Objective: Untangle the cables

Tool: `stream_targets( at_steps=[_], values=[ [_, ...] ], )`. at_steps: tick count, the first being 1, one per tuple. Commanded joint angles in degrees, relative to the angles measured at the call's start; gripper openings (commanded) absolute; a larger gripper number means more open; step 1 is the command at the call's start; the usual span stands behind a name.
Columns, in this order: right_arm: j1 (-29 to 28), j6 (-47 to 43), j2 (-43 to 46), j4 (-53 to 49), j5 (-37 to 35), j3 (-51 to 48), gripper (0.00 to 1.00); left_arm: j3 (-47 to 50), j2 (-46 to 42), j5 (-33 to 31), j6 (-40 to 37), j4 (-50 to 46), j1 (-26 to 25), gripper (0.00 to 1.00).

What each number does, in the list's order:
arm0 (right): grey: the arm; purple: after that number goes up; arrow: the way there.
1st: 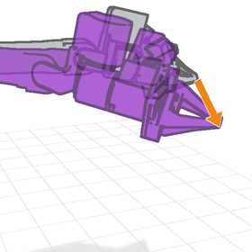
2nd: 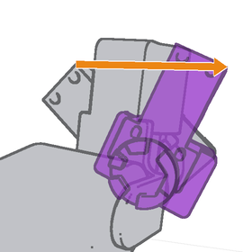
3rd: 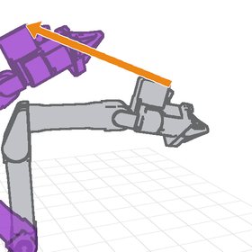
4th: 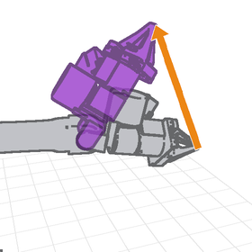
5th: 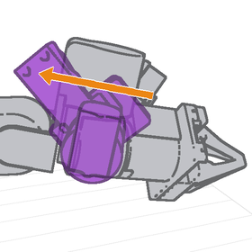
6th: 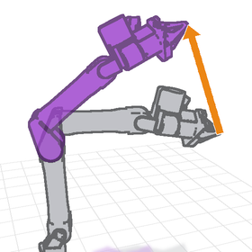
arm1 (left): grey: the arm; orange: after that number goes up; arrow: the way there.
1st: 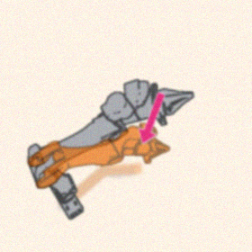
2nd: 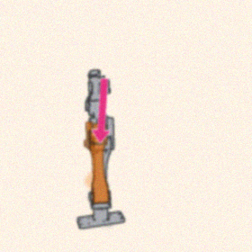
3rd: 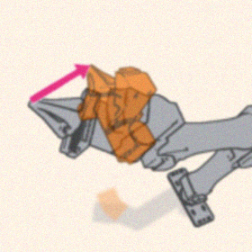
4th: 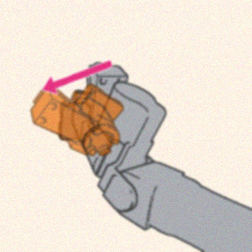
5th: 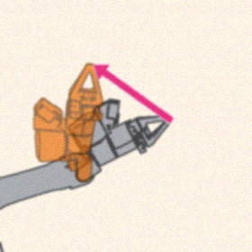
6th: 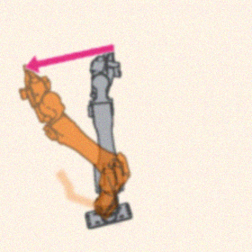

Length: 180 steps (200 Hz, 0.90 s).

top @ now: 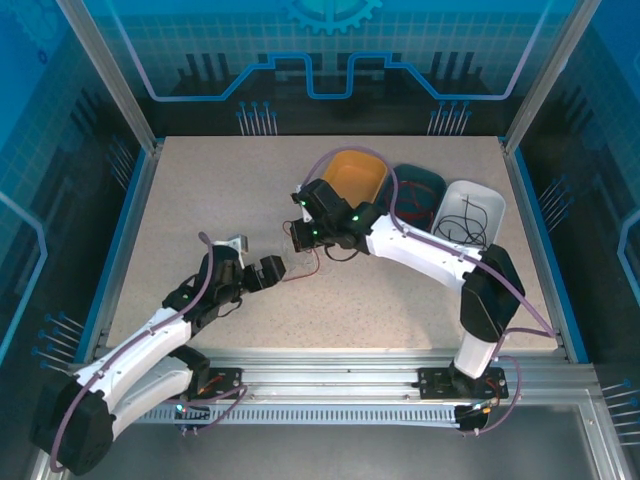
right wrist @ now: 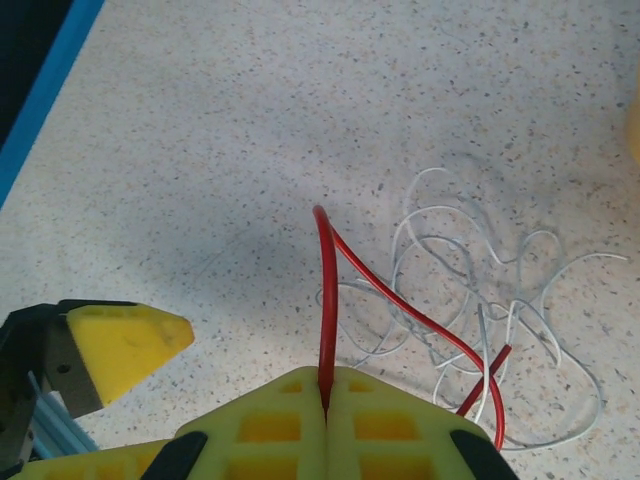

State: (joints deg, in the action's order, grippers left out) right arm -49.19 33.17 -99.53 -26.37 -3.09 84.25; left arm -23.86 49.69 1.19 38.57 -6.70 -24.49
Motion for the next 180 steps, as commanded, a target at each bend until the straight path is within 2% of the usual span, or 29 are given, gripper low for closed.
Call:
stream_targets(
  at_steps=[1,108,180],
  values=[
    [-0.6,-1.5,3.5,5.4,2.3,-1.4,0.00,-1.9,-0.9,2.8,-2.2,1.5,0.3,0.99],
    [-0.7,-1.7,10.8,12.7,7.8,-3.9,0.00,-1.3,1.3,4.8,-1.1,4.7,0.4,0.99],
    [-1.0,-10.0,14.5,7.5,5.0,1.4,0.00,-0.9,0.2,6.5,-1.6,6.3,0.3,0.99]
  ],
)
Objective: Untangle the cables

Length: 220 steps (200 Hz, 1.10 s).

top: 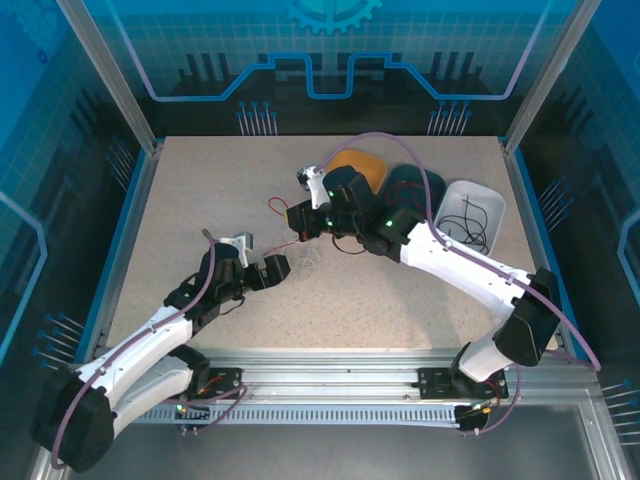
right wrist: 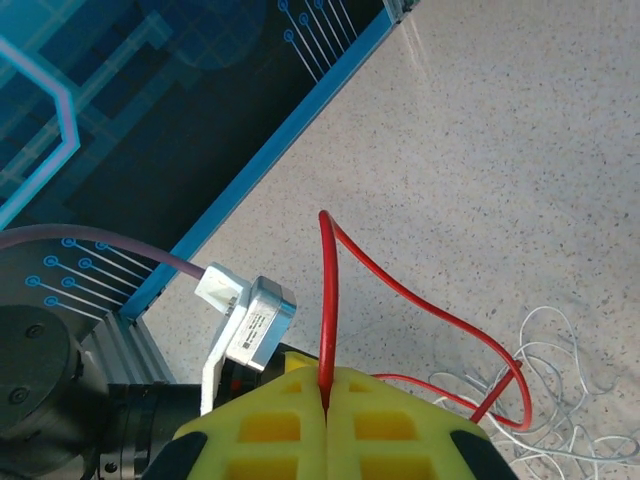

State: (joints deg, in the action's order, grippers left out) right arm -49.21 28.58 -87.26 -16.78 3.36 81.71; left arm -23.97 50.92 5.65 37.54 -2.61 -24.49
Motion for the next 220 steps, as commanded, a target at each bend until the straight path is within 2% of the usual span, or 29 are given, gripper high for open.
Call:
stream_targets(
  at_steps=[1,29,84,128,166,220],
  values=[
    [-0.9,-5.5,2.3,-2.3,-1.5,4.1,0.00,-0.8,-1.0,2.1,-0.6,2.3,0.3,0.99],
    [-2.8,-12.4,1.8,-8.2,-5.9,9.6,0.00,-0.6,-0.8,2.4,-0.5,2.6,0.3,0.99],
    [-9.7,-25.7,-2.6,-20.6,-24.2,23.0,0.00,-0.4,-1.1,1.8,-0.6,1.9,0.3,0.99],
    [-12.9,-31.5,-7.1,-26.8,-36.3,32.2,0.00,-0.1,-1.1,1.1,-0.3,1.6,0.3,0.99],
    [-12.4,-30.9,-8.3,-28.4,-43.7,34.1,0.00,0.0,-1.1,0.4,-0.1,0.9,0.3,0.99],
    [-4.8,-20.7,-6.6,-34.0,-42.5,33.4,0.00,-0.1,-1.3,-0.1,-0.1,-0.2,0.3,0.99]
  ],
)
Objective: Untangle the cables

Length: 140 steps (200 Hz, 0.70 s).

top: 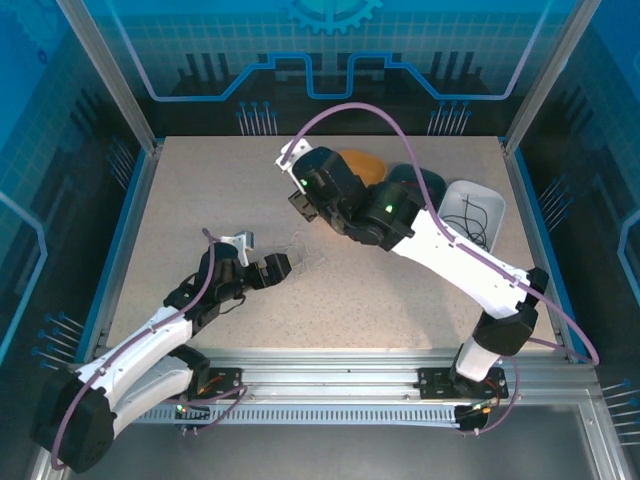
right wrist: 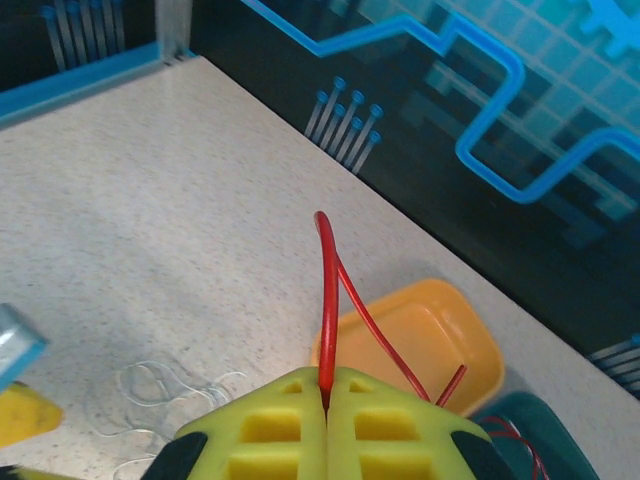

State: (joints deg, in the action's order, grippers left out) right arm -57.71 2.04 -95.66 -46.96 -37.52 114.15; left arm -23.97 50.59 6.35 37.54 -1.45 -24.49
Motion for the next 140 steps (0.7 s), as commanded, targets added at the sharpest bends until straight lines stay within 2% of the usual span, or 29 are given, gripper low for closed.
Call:
stream_targets(
  at_steps=[1,47,115,140],
  values=[
    [3.9,6.0,1.9,-3.9,-1.5,0.8,0.00,-0.1,-1.0,-0.8,-0.1,-1.4,0.3,0.99],
    [15.6,14.5,6.5,-3.5,6.7,-6.7,0.00,-0.4,-0.7,-1.2,-0.1,-1.4,0.3,0.99],
    [32.9,16.6,9.3,1.1,16.9,-18.3,0.00,-0.1,-1.0,-1.7,0.2,-2.1,0.3,0.99],
    [36.9,17.1,8.7,3.5,20.3,-21.6,0.00,0.2,-1.2,-1.7,0.5,-2.1,0.3,0.99]
  ],
)
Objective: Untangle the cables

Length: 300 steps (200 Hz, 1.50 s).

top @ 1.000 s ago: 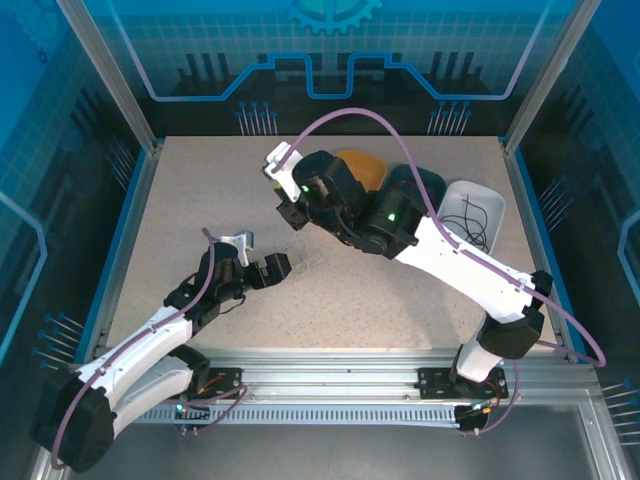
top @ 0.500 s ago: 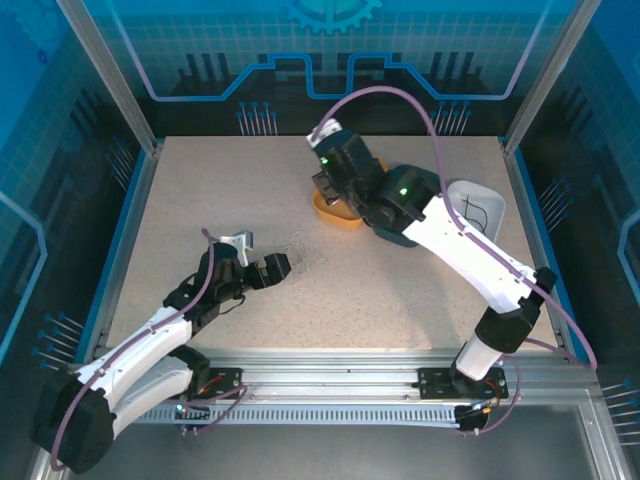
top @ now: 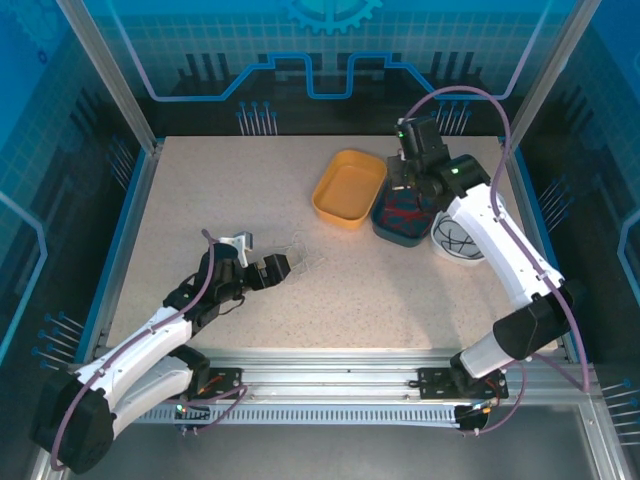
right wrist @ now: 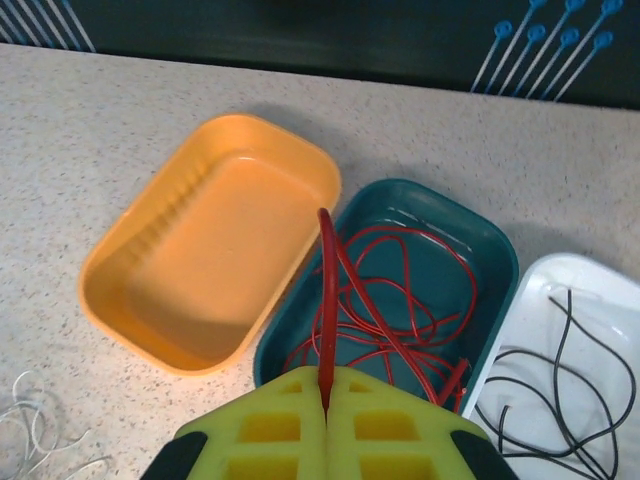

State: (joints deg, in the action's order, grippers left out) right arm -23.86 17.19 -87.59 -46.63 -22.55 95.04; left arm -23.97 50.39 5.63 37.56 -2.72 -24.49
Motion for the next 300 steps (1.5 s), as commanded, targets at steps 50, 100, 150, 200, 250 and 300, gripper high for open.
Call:
stream_targets(
  at_steps=[50,100,150,200,250,300],
  values=[
    [7.5,2.3,-4.0,6.3,12.3,-4.8,0.00,0.1,-1.6,-1.2,0.4,-2.0,0.3,0.99],
    [8.9,5.1,-10.4,4.9,15.9,-3.8,0.00,0.2,-2.6,-1.7,0.4,-3.1,0.4,0.99],
    [10.0,6.9,-17.1,1.3,17.9,-1.4,0.00,0.5,-3.2,-1.9,0.4,-3.6,0.5,0.99],
    [10.3,7.6,-22.6,0.8,14.1,0.1,0.01,0.7,-3.5,-1.8,0.5,-3.4,0.4,0.99],
    [10.0,6.9,-25.9,3.7,10.0,0.2,0.08,0.7,-3.7,-1.9,0.6,-3.7,0.4,0.99],
    [8.4,5.3,-23.8,3.0,11.5,0.4,0.29,0.5,-4.0,-2.1,0.7,-3.8,0.5,0.99]
  ],
)
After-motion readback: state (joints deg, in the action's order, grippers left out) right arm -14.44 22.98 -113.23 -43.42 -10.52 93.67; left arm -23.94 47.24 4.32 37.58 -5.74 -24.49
